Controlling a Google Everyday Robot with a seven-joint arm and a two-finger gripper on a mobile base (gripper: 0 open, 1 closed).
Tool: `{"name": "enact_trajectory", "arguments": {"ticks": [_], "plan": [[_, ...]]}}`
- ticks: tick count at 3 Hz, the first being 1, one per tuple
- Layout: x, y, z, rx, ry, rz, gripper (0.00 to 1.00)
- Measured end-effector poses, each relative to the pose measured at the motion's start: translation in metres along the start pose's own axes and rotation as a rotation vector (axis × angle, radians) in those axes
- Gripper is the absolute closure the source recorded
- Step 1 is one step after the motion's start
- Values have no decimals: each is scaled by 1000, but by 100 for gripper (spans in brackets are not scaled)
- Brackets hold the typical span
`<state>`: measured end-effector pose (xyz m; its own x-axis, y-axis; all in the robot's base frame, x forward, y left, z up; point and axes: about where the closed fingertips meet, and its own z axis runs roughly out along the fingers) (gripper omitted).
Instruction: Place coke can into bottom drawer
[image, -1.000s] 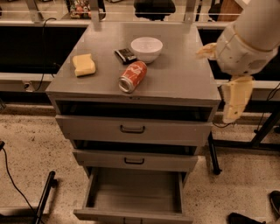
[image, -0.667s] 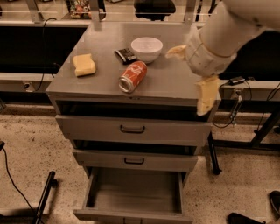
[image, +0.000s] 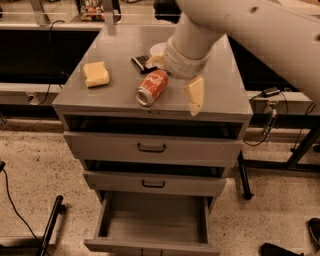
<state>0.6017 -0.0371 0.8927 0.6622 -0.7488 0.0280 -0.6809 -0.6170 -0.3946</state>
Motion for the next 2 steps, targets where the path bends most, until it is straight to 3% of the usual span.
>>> {"name": "enact_trajectory", "arguments": {"ticks": [2], "plan": [[-14, -47, 35, -142, 75, -198, 0]]}}
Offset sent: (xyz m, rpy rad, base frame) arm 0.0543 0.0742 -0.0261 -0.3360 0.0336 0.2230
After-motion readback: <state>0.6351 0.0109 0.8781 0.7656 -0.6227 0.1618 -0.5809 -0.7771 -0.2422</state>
